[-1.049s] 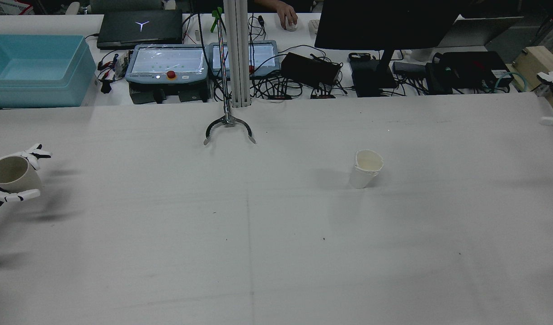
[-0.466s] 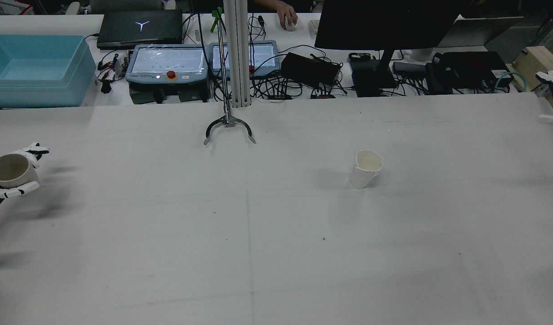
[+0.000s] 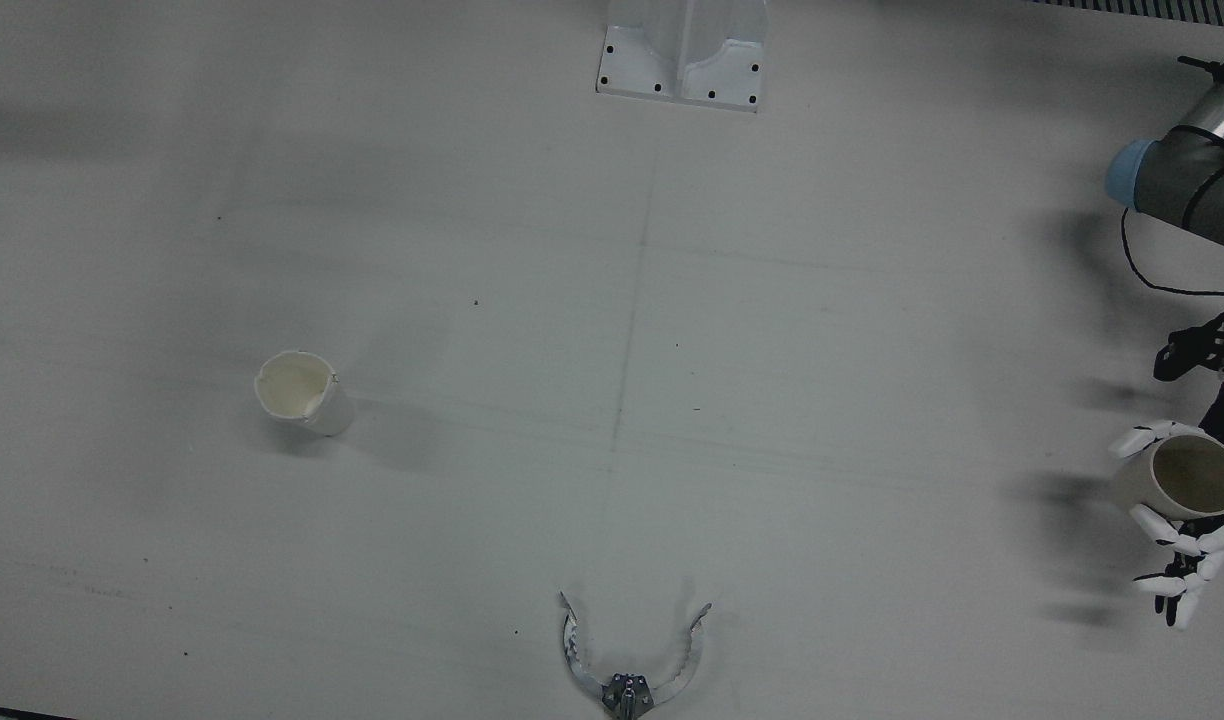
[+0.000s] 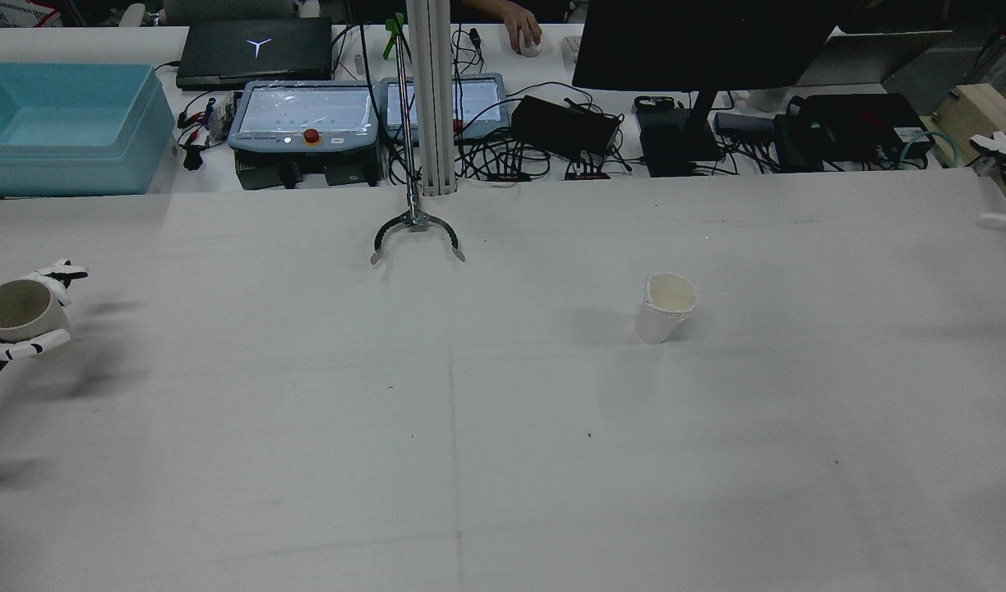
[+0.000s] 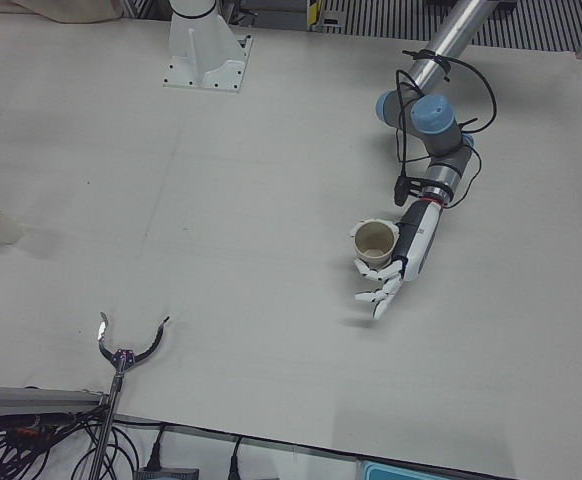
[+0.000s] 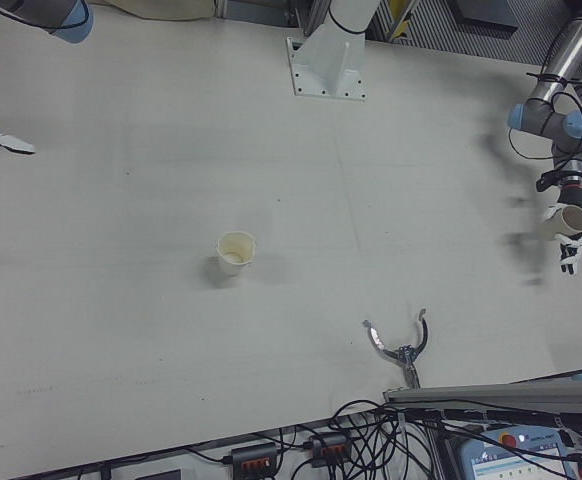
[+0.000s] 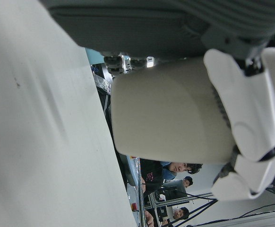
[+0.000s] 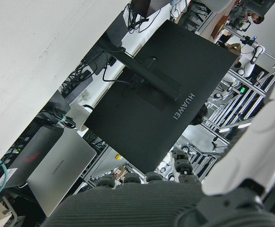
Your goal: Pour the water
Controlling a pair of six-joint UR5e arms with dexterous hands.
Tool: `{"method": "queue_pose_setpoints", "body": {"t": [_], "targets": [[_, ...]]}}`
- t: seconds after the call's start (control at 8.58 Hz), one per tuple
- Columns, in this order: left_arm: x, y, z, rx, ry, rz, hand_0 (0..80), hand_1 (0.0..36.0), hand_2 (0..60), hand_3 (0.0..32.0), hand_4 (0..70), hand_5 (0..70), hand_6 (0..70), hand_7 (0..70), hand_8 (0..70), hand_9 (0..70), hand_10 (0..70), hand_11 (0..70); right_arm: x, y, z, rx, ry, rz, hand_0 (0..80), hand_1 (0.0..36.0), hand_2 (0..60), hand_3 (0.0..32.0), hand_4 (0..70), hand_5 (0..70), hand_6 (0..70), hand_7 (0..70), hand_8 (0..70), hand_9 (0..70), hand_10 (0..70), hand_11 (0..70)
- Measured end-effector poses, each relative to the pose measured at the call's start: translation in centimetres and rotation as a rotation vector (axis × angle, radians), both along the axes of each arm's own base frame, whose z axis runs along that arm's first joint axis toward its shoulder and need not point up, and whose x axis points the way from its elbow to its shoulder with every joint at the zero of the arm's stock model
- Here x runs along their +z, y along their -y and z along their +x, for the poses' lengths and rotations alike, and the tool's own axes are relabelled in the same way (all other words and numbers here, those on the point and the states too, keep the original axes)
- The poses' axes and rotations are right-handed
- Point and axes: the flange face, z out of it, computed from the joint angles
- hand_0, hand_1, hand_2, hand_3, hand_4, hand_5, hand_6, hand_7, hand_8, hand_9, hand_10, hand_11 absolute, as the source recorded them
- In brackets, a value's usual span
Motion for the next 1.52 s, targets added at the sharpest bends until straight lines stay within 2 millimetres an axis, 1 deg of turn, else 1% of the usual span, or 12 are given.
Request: {"method": "queue_pose_setpoints", "body": {"t": [0.12,0.23,0.35,0.47,0.58,0.7,0.82,0.93,1.05,1.17,1.28,1.52], "targets": [[-0.1,0.0,0.1,0.001,-0.002,0.001,30.5,34.9,60.0,0.0,70.0,68.8,15.9,29.1,4.7,7.5,5.3,8.2,0.9,0.5,-0.4,0.009,-0.002,0.010,42.1,10.2,14.9,0.0,1.2,3.6,0.0,0.0,1.5,1.2,2.4,4.6],[-0.2,0.0,0.1,0.001,-0.003,0.002,32.4,34.9,60.0,0.0,70.0,69.1,15.8,28.9,4.7,7.5,5.2,8.1,2.0,1.0,-0.8,0.033,-0.001,0.020,42.0,10.3,15.5,0.0,1.6,3.2,0.0,0.0,1.6,1.6,2.6,5.0],[-0.2,0.0,0.2,0.002,-0.004,0.002,35.2,34.7,60.0,0.0,70.0,69.0,15.9,29.1,4.6,7.3,5.0,7.8,2.7,1.5,-1.6,0.075,0.003,0.040,42.6,10.3,15.0,0.0,3.9,2.0,0.0,0.0,1.7,1.8,2.1,4.2],[-0.2,0.0,0.2,0.002,-0.006,0.003,36.7,35.3,60.0,0.0,70.0,70.0,16.0,29.3,4.6,7.3,4.8,7.6,2.9,2.0,-3.3,0.123,0.014,0.067,42.6,10.1,14.0,0.0,2.8,2.0,0.0,0.0,1.7,1.4,2.3,4.5],[-0.4,0.1,0.2,0.003,-0.012,0.005,35.2,33.6,60.0,0.0,69.9,68.2,16.0,29.2,4.6,7.3,4.9,7.7,3.0,3.1,-6.6,0.151,0.039,0.090,45.8,12.3,14.0,0.0,4.5,3.8,0.4,0.2,2.0,1.9,2.1,4.5],[-0.5,0.1,0.2,0.004,-0.023,0.004,34.9,33.4,60.0,0.0,69.3,68.6,16.0,28.9,4.7,7.4,5.0,7.8,3.1,4.8,-11.8,0.133,0.082,0.100,46.8,13.7,14.4,0.0,5.8,5.2,1.1,1.2,1.6,1.2,1.3,3.4],[-0.4,0.1,0.1,0.005,-0.031,0.002,34.9,33.4,60.0,0.0,69.1,69.2,15.9,28.7,4.6,7.3,5.0,7.8,2.7,5.7,-16.8,0.107,0.122,0.108,46.3,13.4,14.4,0.0,4.4,5.3,0.3,0.9,0.5,0.1,0.1,1.5],[-0.4,0.2,-0.2,0.002,-0.040,0.000,34.7,33.4,60.0,0.0,69.0,70.0,16.0,28.5,4.8,7.5,5.1,8.0,1.7,5.8,-21.2,0.074,0.154,0.118,43.3,11.3,16.9,0.0,3.4,4.7,0.0,0.6,0.2,0.0,0.0,0.2],[-0.3,0.4,-0.7,-0.007,-0.044,-0.002,34.2,33.2,60.0,0.0,69.1,70.0,15.9,28.3,4.7,7.4,5.2,8.1,0.4,5.7,-24.9,0.032,0.184,0.131,41.3,10.6,17.9,0.0,2.6,3.9,0.0,0.4,0.0,0.0,0.0,0.0],[-0.1,0.6,-1.3,-0.017,-0.044,-0.002,35.4,33.7,60.0,0.0,69.7,70.0,16.0,28.3,4.8,7.4,5.4,8.3,-1.2,5.2,-28.4,-0.018,0.211,0.144,41.4,10.9,18.8,0.0,3.1,3.5,0.0,0.4,0.0,0.0,0.0,0.0],[0.1,0.8,-1.8,-0.025,-0.043,-0.003,36.7,34.0,60.0,0.0,69.8,70.0,16.0,28.1,4.8,7.4,5.3,8.3,-2.1,4.5,-30.7,-0.056,0.227,0.150,42.7,11.7,19.2,0.0,3.4,3.8,0.0,0.7,0.0,0.0,0.0,0.0],[0.8,1.0,-2.4,-0.036,-0.036,-0.006,36.9,33.9,60.0,0.0,69.6,70.0,16.1,28.1,4.9,7.5,5.6,8.6,-2.2,2.9,-33.5,-0.111,0.231,0.144,45.7,13.8,19.9,0.0,4.1,5.7,0.2,1.8,0.1,0.0,0.0,0.2]]}}
